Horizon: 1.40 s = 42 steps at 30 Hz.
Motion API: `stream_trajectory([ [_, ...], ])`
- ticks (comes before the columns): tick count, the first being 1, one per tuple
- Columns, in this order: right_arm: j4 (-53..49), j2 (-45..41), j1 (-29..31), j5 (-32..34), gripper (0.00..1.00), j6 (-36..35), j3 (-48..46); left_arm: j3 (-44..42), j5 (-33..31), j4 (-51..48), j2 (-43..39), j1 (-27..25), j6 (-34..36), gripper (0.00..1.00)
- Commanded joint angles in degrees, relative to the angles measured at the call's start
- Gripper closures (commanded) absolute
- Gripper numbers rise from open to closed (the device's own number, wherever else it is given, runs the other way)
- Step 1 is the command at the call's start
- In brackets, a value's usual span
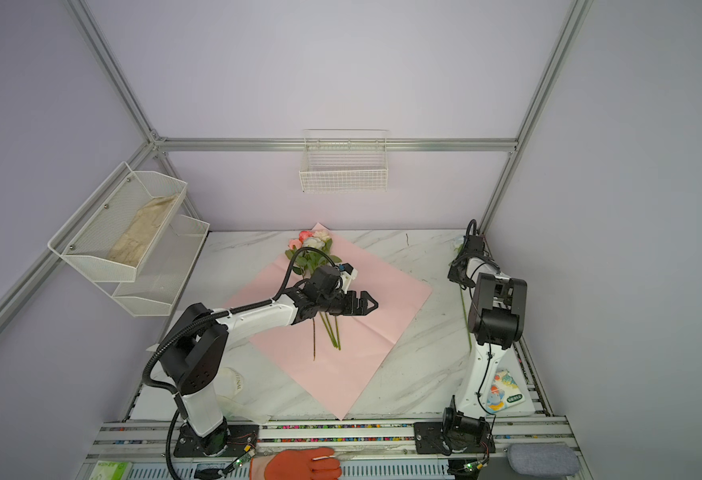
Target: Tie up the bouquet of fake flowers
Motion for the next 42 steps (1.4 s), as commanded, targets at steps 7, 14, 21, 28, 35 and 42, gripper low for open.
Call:
stream_trajectory([
  [7, -8.1, 6.0, -1.0, -3.3, 0.79, -4.0, 7.4, 7.9, 0.2, -1.6, 1.9, -0.6, 1.6, 0.00],
  [14, -7.0, -0.8, -0.7, -2.0, 0.96, -7.9, 8.3, 7.6, -4.2, -5.5, -0.4, -0.6, 4.5, 0.00],
  [21, -11.4, -8.8, 3.9, -8.9, 0.97, -5.1, 10.2, 2.0, -14.1, -7.5, -8.3, 1.0, 5.4, 0.00],
  [28, 6.8, -13.1, 22.5, -24.9, 0.98, 13.2, 3.2, -10.8, -29.0, -10.9, -22.5, 6.5, -1.2, 0.00],
  [35, 9.8, -1.7, 33.6, -27.0, 0.98, 20.4, 13.7, -24.0, -33.3, -14.0, -40.3, 15.8, -3.3, 0.00],
  [42, 9.0, 8.3, 38.1, -28.3, 0.98, 23.6, 21.0, -30.2, -35.5, -17.0, -49.8, 19.5, -3.5, 0.00],
])
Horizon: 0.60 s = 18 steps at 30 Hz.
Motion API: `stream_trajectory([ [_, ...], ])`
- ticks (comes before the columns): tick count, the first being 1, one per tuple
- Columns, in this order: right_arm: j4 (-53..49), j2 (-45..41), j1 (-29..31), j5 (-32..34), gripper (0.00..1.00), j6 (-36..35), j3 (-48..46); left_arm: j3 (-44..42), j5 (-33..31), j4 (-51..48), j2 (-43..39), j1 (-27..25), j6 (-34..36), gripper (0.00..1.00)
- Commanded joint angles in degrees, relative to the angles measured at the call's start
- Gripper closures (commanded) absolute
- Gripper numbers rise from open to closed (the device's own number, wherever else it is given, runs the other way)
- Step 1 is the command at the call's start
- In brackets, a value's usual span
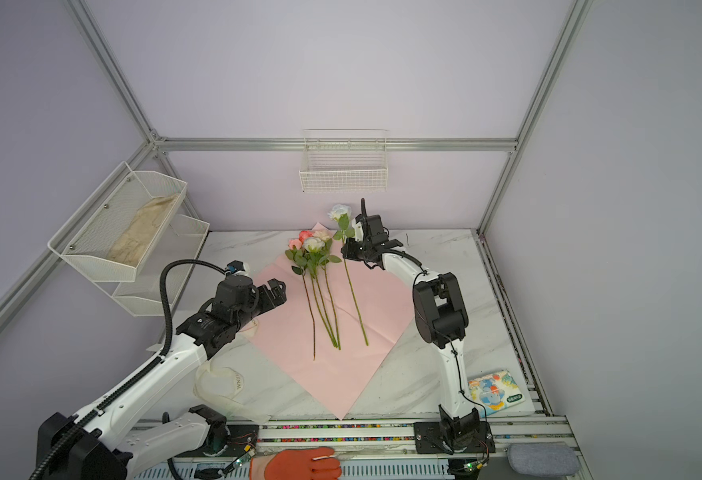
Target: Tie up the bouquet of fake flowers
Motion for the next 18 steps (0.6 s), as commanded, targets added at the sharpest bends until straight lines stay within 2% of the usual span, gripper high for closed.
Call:
stream_trajectory([
  [1, 0.7, 2.3, 1.4, -1.7, 0.98, 4.0, 3.1, -3.1, -2.3, -1.0, -2.3, 1.1, -0.6, 0.00],
  [9, -2.0, 10.5, 3.7, -4.4, 0.95, 4.1, 9.8, -2.3, -1.4, -1.3, -1.4, 1.7, -0.1, 0.01],
  [13, -4.6, 13.8, 4.5, -4.3, 0.82, 2.6, 12.7, -1.5, -0.3, -1.1, 0.2, 1.8, 0.1, 0.00],
  [18, -4.7, 15.0, 4.5, -4.6, 0.83, 2.9, 12.0, -1.3, 1.2, -1.0, 1.5, 1.9, 0.0, 0.00],
])
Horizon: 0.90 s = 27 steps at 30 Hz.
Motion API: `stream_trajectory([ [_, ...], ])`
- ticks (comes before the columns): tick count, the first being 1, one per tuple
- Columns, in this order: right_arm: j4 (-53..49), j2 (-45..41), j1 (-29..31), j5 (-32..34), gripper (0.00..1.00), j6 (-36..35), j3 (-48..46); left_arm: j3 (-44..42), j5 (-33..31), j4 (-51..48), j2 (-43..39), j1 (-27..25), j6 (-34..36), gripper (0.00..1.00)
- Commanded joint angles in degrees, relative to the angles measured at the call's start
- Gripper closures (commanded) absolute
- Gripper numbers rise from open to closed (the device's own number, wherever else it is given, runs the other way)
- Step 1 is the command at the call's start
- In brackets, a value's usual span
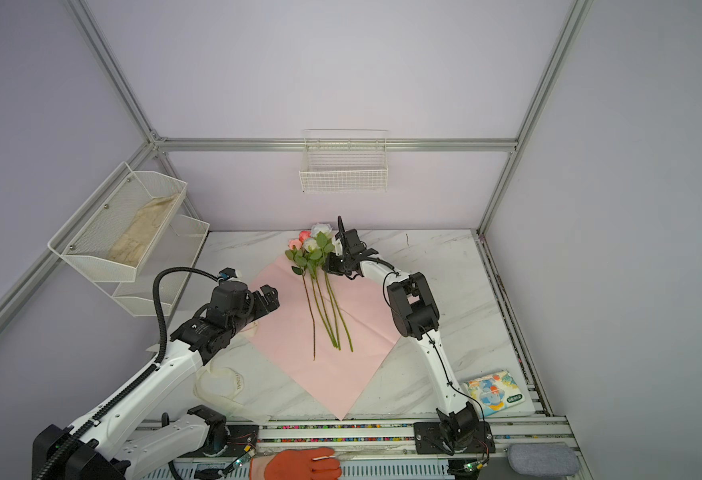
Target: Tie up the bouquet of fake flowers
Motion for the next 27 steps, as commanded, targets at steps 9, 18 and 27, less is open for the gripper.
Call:
stream_trajectory([
  [9, -3.0, -3.4, -0.1, -1.4, 0.67, -2.8, -0.4, -0.6, 2.8, 1.4, 0.8, 0.4, 0.2, 0.00],
  [18, -3.5, -16.1, -1.1, 5.5, 0.57, -5.5, -10.2, -0.5, 7.3, 1.6, 0.6, 0.4, 2.0, 0.00],
  [27, 5.4, -47.2, -0.9, 9.9, 0.57, 1.2, -51.4, -5.5, 23.9, 3.8, 0.8, 0.2, 3.4, 0.00],
])
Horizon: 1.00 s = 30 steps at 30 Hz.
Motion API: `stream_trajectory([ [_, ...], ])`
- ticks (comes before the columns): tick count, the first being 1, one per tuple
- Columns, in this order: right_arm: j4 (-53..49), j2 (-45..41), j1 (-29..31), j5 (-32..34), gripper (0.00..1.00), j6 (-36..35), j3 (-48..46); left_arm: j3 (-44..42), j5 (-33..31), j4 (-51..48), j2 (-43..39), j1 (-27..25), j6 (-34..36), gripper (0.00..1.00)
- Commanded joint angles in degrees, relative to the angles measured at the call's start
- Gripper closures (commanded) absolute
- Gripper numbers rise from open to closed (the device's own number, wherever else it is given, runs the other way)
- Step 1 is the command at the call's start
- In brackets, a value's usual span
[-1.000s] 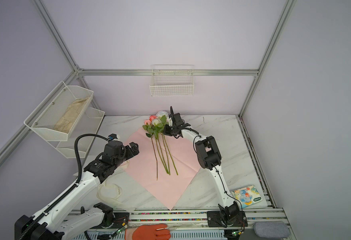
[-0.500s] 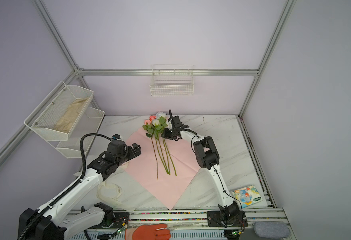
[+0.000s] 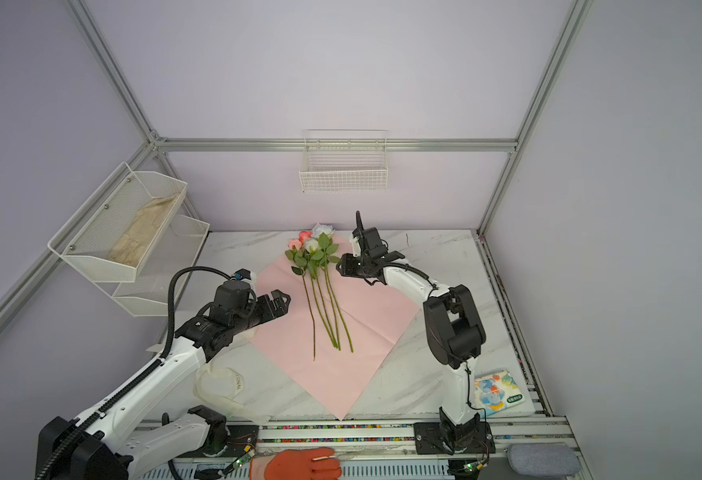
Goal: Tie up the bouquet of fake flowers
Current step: 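Move both grippers down to the sheet corners nearest the robot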
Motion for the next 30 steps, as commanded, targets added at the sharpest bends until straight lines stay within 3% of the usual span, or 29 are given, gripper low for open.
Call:
stream_trajectory([
  [1, 3.4, -9.4, 0.2, -0.5, 0.57, 6.3, -14.9, -4.9, 8.3, 2.0, -0.5, -0.1, 0.0, 0.00],
  [6, -1.2, -24.3, 4.5, -4.0, 0.55, 14.9, -32.2, -9.0, 11.7, 3.0, -1.6, -2.0, -3.0, 0.00],
  [10, -7.1, -34.7, 8.1, -2.3, 0.54, 20.5, -40.5, -10.7, 12.7, 3.5, -0.8, -3.9, -3.7, 0.00],
  [13, -6.2, -39.5, 8.6, -5.1, 0.53, 24.1, -46.4, -10.8, 13.3, 3.4, 0.9, -5.3, -3.5, 0.00],
  [23, -4.6, -38.8, 8.9, -5.4, 0.52, 25.3, -51.8, -10.7, 12.3, 2.2, 3.5, -9.2, -3.9, 0.00],
  [30, 6.0, -31.4, 9.0, -6.9, 0.51, 26.6, -54.2, -11.2, 9.9, 0.7, 1.6, -9.4, -4.8, 0.00],
])
